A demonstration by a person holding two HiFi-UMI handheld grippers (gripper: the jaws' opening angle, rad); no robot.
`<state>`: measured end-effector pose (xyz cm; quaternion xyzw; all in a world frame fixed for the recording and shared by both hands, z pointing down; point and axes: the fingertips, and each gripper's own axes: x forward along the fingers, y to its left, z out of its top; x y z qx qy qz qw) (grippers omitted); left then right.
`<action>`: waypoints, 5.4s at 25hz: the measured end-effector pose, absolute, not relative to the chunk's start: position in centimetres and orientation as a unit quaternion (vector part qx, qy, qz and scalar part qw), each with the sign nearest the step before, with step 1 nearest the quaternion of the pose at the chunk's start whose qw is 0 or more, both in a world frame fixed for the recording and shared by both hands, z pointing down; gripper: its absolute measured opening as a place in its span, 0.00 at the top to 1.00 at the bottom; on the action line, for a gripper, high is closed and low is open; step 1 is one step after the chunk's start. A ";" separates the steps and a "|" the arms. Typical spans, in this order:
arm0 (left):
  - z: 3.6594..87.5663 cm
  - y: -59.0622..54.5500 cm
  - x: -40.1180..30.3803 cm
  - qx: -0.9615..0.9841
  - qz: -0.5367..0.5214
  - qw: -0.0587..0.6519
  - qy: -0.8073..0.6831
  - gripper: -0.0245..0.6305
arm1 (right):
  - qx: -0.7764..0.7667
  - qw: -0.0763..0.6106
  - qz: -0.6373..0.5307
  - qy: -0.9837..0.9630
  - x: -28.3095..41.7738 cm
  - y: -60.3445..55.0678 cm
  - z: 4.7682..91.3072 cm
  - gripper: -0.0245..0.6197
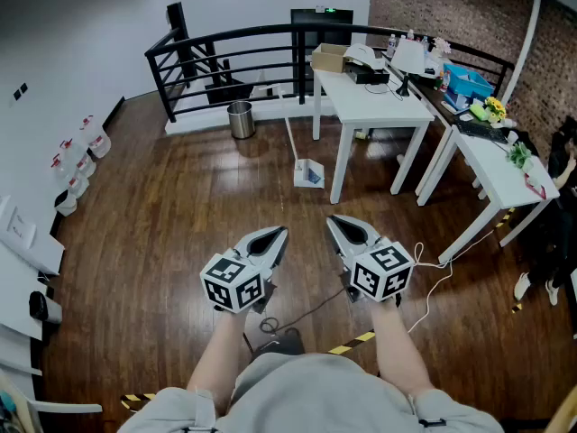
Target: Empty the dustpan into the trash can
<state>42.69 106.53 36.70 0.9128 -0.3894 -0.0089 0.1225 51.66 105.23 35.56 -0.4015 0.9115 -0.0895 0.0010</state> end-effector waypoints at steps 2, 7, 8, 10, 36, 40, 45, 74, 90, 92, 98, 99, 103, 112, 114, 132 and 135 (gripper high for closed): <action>36.8 104.4 41.6 0.913 -0.012 0.121 -0.389 0.95 | -0.403 -0.001 -0.088 0.911 50.6 103.2 35.7 0.96; 36.6 98.6 39.1 0.916 -0.009 0.124 -0.381 0.96 | -0.412 -0.006 -0.090 0.907 48.2 97.6 35.5 0.96; 36.4 97.7 38.7 0.918 -0.006 0.126 -0.377 0.96 | -0.414 -0.007 -0.092 0.905 47.7 96.6 35.3 0.96; 36.3 95.9 38.0 0.921 0.000 0.128 -0.368 0.96 | -0.419 -0.007 -0.091 0.903 46.8 94.8 34.8 0.96; 39.1 59.8 38.2 0.897 0.012 0.150 -0.415 0.96 | -0.390 -0.011 -0.113 0.914 48.3 56.6 37.7 0.96; 39.2 54.8 36.5 0.889 0.012 0.152 -0.432 0.96 | -0.387 -0.016 -0.111 0.915 47.5 51.3 37.8 0.96; 40.2 48.4 34.0 0.888 0.006 0.160 -0.432 0.96 | -0.397 -0.030 -0.101 0.912 45.9 45.1 38.5 0.96; 47.5 13.4 22.2 0.897 0.047 0.206 -0.388 0.96 | -0.507 -0.155 -0.127 0.838 35.5 8.6 51.9 0.78; 51.2 3.6 19.7 0.892 0.079 0.236 -0.378 0.96 | -0.552 -0.224 -0.150 0.789 33.6 -4.7 64.3 0.47; 51.8 2.7 19.6 0.897 0.086 0.240 -0.362 0.95 | -0.568 -0.221 -0.148 0.779 33.8 -5.9 65.0 0.47; 51.9 -0.1 19.0 0.909 0.089 0.232 -0.333 0.96 | -0.581 -0.238 -0.170 0.760 33.7 -7.7 67.0 0.62; 51.8 -0.2 18.8 0.910 0.087 0.232 -0.332 0.96 | -0.580 -0.239 -0.171 0.759 33.6 -7.6 67.1 0.62; 52.2 -0.4 17.9 0.909 0.086 0.238 -0.331 0.96 | -0.582 -0.248 -0.169 0.756 34.2 -7.0 66.9 0.63; 51.8 0.6 16.7 0.903 0.070 0.247 -0.344 0.96 | -0.571 -0.219 -0.160 0.774 32.9 -7.1 61.7 0.64; 51.5 0.7 15.9 0.901 0.065 0.246 -0.352 0.96 | -0.563 -0.214 -0.158 0.783 31.8 -7.4 59.9 0.64; 46.6 -4.0 0.2 0.892 0.007 0.209 -0.401 0.96 | -0.473 -0.222 -0.066 0.850 11.8 -15.9 43.0 0.64; 46.0 -5.8 -2.6 0.889 0.001 0.204 -0.410 0.96 | -0.457 -0.222 -0.048 0.860 7.8 -18.3 40.7 0.64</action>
